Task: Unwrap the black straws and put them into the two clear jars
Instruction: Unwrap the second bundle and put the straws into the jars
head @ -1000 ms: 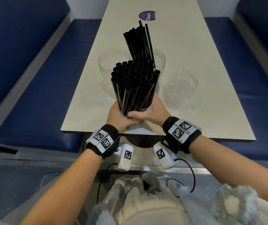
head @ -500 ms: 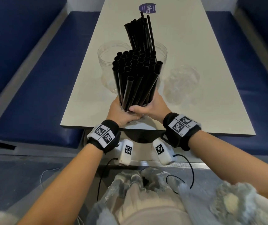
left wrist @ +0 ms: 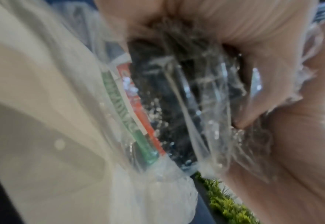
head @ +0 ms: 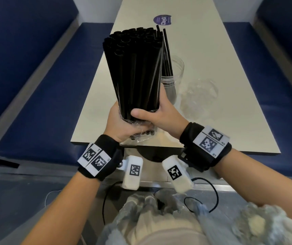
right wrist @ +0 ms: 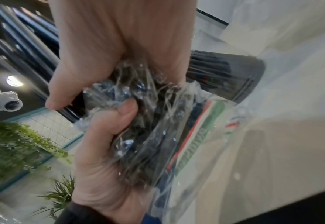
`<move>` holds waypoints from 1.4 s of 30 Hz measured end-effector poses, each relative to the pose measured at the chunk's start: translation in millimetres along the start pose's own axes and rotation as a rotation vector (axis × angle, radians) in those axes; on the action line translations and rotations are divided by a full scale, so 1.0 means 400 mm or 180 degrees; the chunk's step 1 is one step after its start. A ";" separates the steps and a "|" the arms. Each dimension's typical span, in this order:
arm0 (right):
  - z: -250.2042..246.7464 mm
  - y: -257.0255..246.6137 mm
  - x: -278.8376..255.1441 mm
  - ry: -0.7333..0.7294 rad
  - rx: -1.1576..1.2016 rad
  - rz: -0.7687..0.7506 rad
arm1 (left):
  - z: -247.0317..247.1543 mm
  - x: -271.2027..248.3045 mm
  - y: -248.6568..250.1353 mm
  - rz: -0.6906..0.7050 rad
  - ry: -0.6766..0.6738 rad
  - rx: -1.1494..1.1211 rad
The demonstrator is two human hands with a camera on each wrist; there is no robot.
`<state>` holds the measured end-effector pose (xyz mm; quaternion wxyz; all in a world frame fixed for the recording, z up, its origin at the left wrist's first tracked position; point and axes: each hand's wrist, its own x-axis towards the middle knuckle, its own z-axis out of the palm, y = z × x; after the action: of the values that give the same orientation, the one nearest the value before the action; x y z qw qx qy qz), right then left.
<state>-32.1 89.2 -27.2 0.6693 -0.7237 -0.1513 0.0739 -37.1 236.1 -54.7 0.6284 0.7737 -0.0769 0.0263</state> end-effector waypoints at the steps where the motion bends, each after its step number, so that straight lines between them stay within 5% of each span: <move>1: 0.006 -0.010 0.007 -0.0023 -0.0036 -0.0001 | -0.005 -0.003 0.007 0.0009 0.0054 -0.0033; 13: 0.056 -0.062 0.078 0.0198 -0.0396 -0.0096 | -0.140 -0.001 -0.011 -0.0022 0.0850 -0.0086; 16: 0.049 -0.060 0.109 0.0651 -0.1147 -0.0466 | -0.190 0.003 -0.025 -0.0104 0.1009 0.0069; 20: 0.038 -0.035 0.171 0.0471 -0.2871 -0.0948 | -0.240 0.011 -0.037 -0.0200 0.1130 0.0292; 25: 0.038 -0.006 0.218 0.0047 -0.3720 -0.0374 | -0.278 0.026 -0.049 -0.0331 0.1148 0.0380; 31: 0.055 -0.023 0.188 0.0382 -0.3143 -0.0502 | -0.340 0.041 -0.013 -0.0268 0.0761 0.1002; 37: 0.073 -0.049 0.227 0.0048 -0.3378 0.0169 | -0.414 0.087 0.067 -0.0483 0.0223 0.1822; 42: 0.075 -0.045 0.217 0.0263 -0.2972 0.0186 | -0.416 0.147 0.164 -0.0530 -0.0407 0.2909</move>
<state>38.3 146.1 -3.8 0.2751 -0.9537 -0.1212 -0.0122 20.2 380.5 51.8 0.2173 0.9747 -0.0337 -0.0408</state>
